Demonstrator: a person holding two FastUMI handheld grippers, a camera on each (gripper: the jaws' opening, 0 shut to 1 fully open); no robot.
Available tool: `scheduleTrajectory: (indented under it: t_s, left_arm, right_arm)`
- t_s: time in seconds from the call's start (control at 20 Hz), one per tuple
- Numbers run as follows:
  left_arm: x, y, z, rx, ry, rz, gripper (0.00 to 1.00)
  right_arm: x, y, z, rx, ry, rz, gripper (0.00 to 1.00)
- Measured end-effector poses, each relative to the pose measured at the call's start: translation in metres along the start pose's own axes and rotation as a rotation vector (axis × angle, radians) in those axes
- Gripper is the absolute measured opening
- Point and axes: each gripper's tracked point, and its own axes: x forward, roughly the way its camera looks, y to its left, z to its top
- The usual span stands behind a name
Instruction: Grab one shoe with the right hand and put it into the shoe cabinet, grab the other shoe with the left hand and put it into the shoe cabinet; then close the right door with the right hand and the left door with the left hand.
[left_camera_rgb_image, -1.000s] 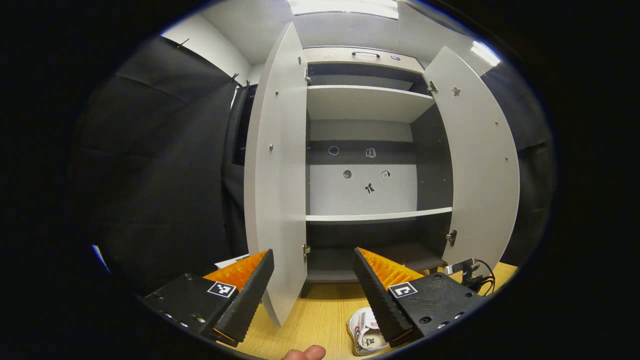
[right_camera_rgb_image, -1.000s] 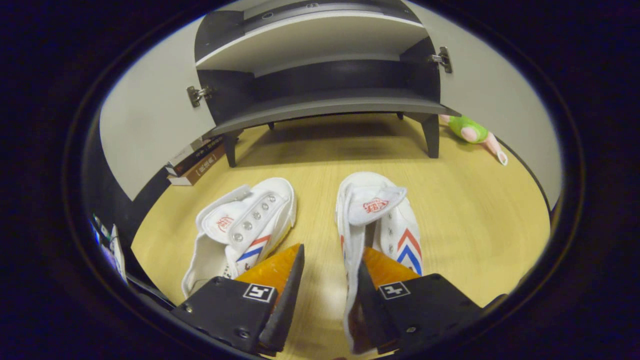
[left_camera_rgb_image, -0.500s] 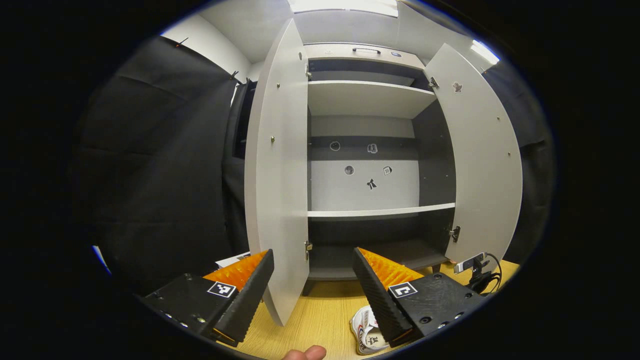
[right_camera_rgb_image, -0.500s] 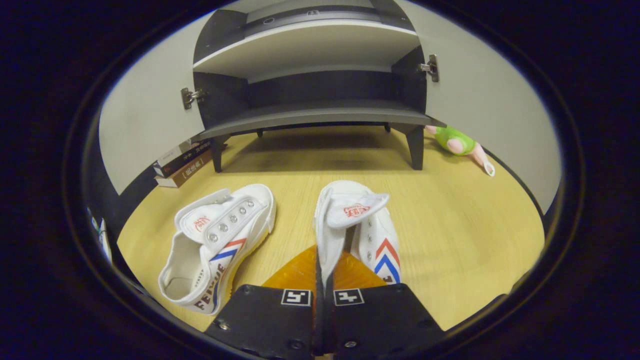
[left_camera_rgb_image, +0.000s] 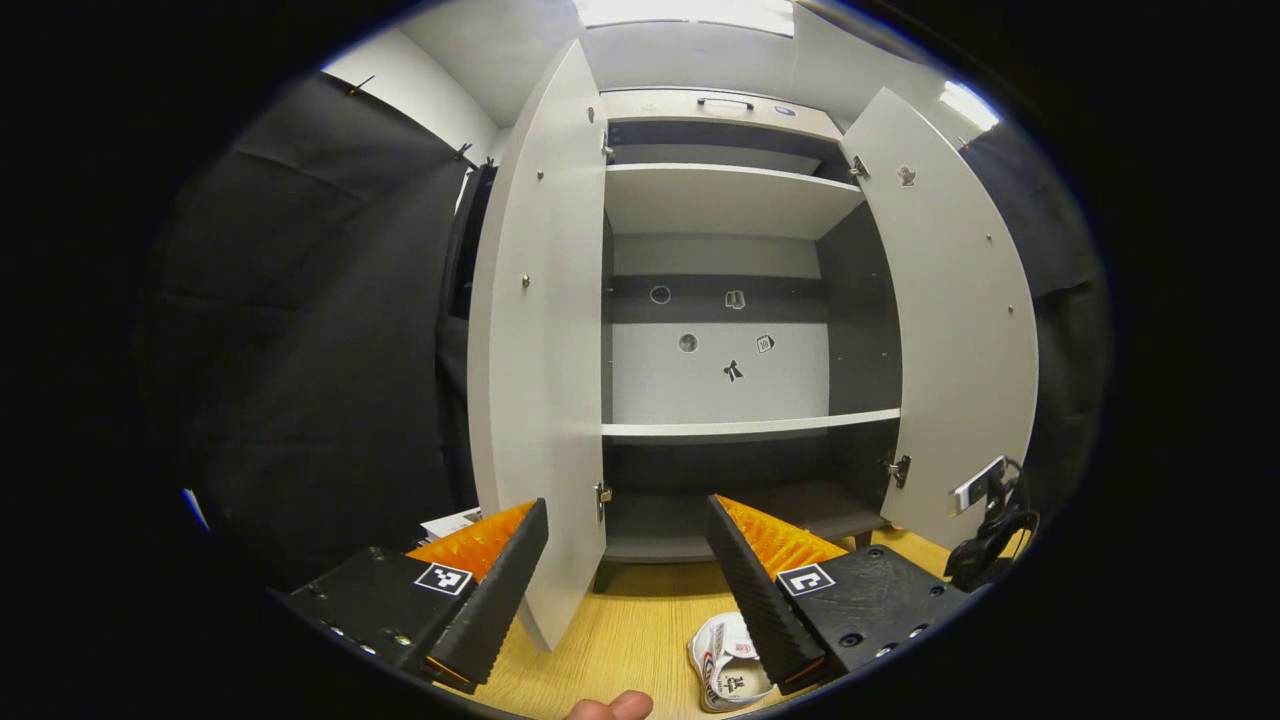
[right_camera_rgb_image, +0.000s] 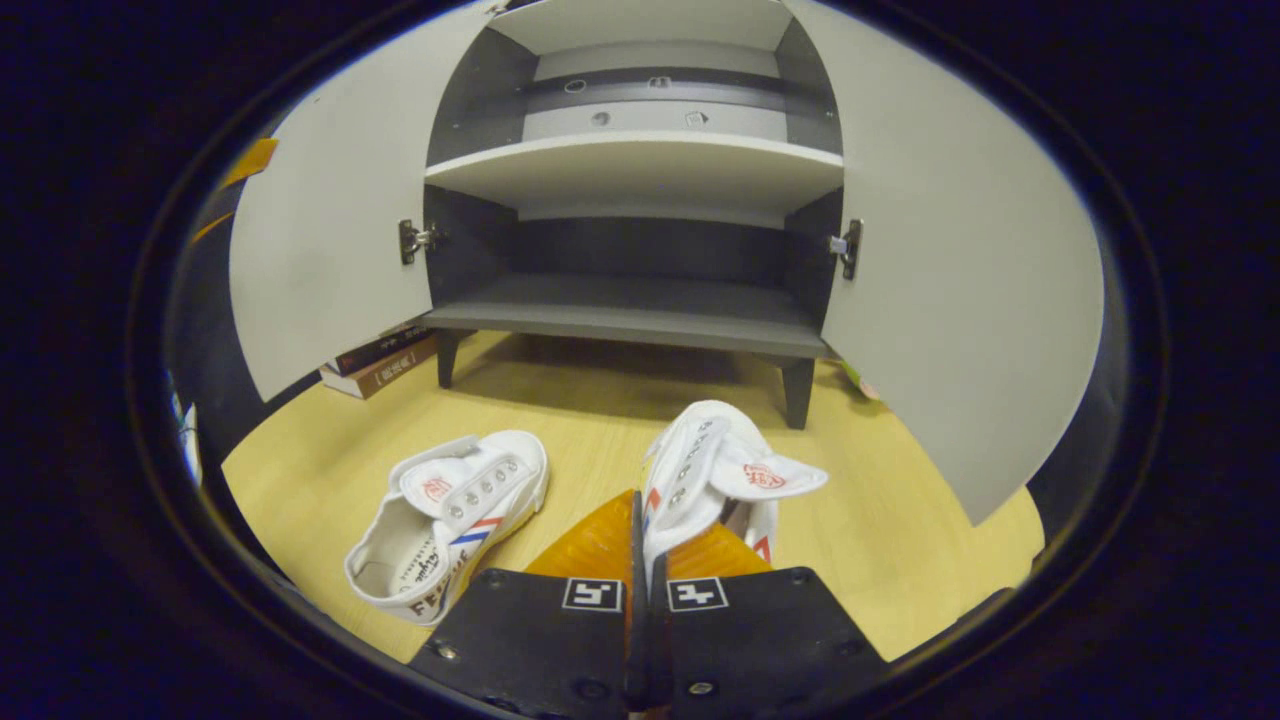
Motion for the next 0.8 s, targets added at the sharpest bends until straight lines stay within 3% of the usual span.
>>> scheduleTrajectory:
  t_s: [0.45,0.8]
  left_arm:
    - [0.001,-0.018,0.003,-0.009,-0.017,-0.047,0.95]
    - [-0.002,-0.018,0.002,-0.02,-0.017,-0.052,0.95]
  right_arm:
    - [-0.056,-0.002,0.117,-0.01,-0.219,0.001,0.04]
    - [-0.071,0.004,0.199,0.008,-0.322,0.033,0.03]
